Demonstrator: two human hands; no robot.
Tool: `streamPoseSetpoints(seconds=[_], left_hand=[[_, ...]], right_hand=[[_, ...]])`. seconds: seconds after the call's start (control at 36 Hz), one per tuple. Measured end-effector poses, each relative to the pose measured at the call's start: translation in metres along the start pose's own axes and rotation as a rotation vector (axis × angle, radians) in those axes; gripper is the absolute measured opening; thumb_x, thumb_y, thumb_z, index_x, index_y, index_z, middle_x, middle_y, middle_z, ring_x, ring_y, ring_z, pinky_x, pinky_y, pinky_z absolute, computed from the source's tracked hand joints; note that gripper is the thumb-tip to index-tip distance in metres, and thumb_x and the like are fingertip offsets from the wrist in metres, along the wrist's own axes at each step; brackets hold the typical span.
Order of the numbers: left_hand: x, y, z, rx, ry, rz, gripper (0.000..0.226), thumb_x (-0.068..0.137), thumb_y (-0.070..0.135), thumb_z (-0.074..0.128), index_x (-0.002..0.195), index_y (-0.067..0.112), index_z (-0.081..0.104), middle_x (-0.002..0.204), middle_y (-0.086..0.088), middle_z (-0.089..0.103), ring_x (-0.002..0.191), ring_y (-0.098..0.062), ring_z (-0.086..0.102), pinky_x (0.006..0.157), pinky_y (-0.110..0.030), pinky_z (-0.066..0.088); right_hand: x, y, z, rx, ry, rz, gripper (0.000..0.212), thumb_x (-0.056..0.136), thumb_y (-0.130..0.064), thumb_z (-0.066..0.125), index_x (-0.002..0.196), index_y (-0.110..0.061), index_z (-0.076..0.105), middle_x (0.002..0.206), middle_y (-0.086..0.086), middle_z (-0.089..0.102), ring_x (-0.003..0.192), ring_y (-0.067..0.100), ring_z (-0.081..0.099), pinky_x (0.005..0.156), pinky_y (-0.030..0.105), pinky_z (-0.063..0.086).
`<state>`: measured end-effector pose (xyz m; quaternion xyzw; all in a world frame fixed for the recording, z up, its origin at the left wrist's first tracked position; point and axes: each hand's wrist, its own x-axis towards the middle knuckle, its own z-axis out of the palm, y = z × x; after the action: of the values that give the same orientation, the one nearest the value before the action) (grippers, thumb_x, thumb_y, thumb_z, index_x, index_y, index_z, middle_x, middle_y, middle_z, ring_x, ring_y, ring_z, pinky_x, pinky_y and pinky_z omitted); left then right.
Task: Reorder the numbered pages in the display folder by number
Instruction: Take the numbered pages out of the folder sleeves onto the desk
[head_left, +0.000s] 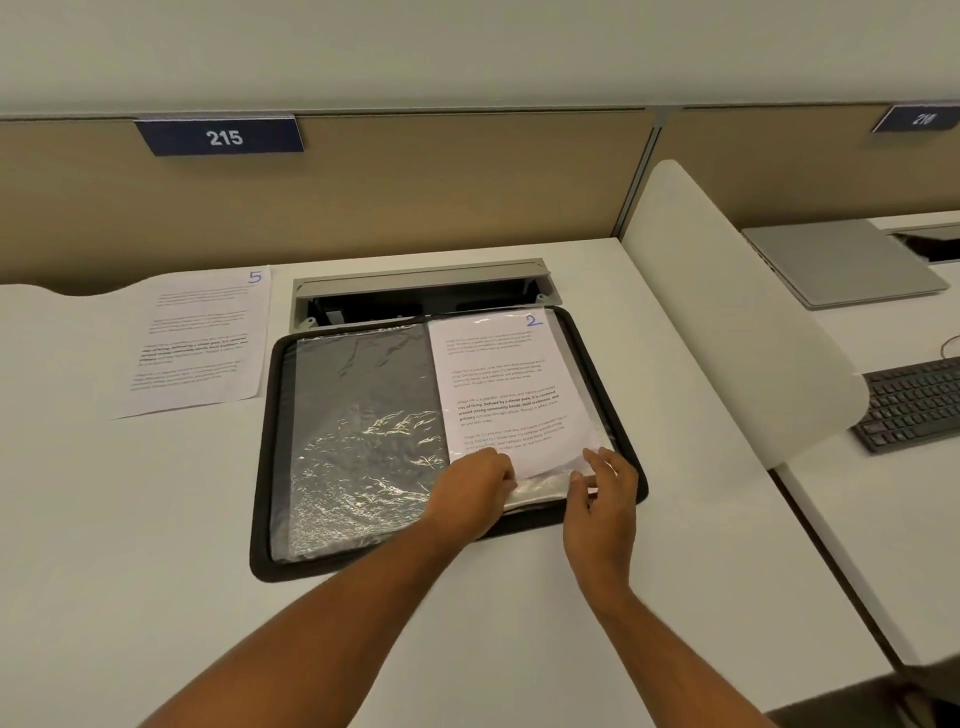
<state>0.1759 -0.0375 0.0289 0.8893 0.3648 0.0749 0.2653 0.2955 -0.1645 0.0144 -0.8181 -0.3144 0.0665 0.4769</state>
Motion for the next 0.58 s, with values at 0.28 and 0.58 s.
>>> streamPoseSetpoints(seconds=[0.28,0.58], left_hand=[[0.004,-0.007,-0.015,-0.231,-0.039,-0.110,0.020,0.090,0.036,0.074,0.088,0.016,0.074,0.085,0.006,0.069,0.077,-0.011,0.062,0.071,-0.029,0.051],[0.003,-0.007,-0.017,-0.222,0.074,-0.059,0.021,0.097,0.033,0.064,0.087,0.016,0.072,0.085,0.006,0.067,0.076,-0.009,0.060,0.073,-0.034,0.053]], right_hand=[[0.005,-0.001,0.005,-0.013,0.040,0.051,0.038,0.095,-0.015,0.071,0.129,-0.019,0.055,0.132,0.000,0.049,0.118,0.019,0.058,0.090,0.041,0.062],[-0.012,-0.004,0.013,-0.345,-0.265,-0.758,0.032,0.103,-0.026,0.045,0.111,-0.010,0.072,0.104,0.005,0.071,0.096,0.018,0.065,0.092,0.029,0.054]])
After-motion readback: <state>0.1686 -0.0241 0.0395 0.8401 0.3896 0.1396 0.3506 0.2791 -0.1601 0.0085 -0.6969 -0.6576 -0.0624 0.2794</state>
